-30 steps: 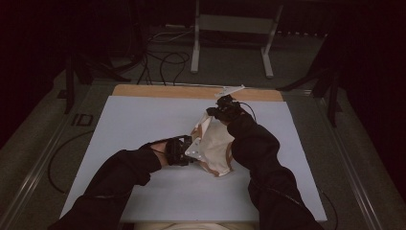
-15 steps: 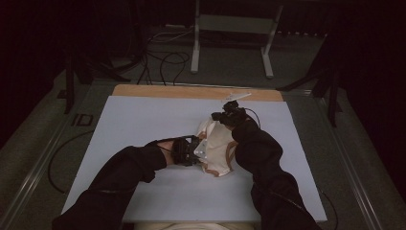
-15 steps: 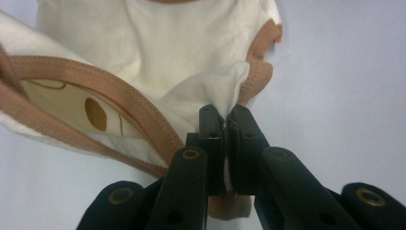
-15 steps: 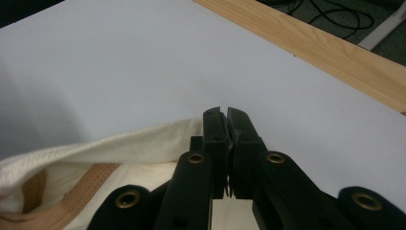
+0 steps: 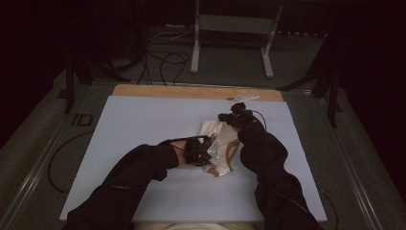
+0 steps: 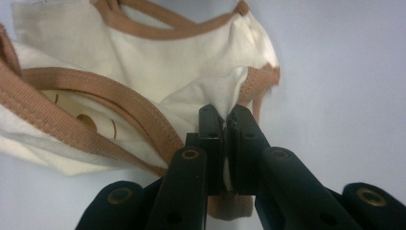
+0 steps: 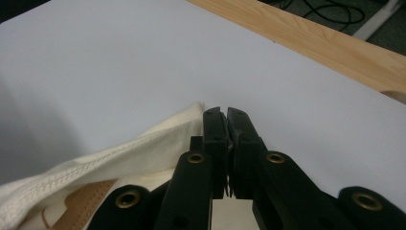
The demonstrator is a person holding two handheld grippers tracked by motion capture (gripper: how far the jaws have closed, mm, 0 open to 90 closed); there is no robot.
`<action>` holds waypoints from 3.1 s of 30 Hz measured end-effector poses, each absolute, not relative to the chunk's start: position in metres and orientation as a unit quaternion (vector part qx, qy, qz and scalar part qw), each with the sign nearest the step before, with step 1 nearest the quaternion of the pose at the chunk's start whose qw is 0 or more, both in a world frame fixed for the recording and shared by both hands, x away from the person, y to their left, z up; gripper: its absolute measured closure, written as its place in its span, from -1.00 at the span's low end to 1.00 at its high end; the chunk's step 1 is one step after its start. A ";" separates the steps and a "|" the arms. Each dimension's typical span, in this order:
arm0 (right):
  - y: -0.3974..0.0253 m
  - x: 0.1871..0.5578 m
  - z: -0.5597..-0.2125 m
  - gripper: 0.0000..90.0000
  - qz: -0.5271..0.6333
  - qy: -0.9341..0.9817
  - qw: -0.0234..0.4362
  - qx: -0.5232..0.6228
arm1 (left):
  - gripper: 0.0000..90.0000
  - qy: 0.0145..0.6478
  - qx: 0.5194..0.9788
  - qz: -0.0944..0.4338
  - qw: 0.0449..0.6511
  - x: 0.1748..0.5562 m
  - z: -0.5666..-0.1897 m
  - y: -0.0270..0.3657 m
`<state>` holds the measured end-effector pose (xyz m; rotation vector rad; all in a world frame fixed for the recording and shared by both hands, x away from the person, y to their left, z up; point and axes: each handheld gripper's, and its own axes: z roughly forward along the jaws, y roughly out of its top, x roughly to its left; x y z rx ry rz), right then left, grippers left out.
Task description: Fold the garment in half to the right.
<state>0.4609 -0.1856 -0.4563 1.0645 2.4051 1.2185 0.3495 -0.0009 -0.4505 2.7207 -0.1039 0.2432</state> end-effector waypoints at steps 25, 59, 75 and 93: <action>-0.223 0.467 -0.483 0.72 0.410 0.811 0.119 0.401 | 0.41 -0.021 0.969 0.056 0.239 0.355 -0.464 -0.037; -0.229 0.457 -0.480 0.05 0.382 0.817 0.114 0.416 | -1.00 0.073 0.940 0.067 0.327 0.355 -0.438 0.044; -0.229 0.457 -0.503 0.29 0.355 0.821 0.104 0.435 | -1.00 0.128 0.930 0.066 0.337 0.344 -0.460 0.102; -0.224 0.449 -0.499 1.00 0.345 0.835 0.120 0.412 | -1.00 0.184 0.912 0.068 0.360 0.318 -0.481 0.147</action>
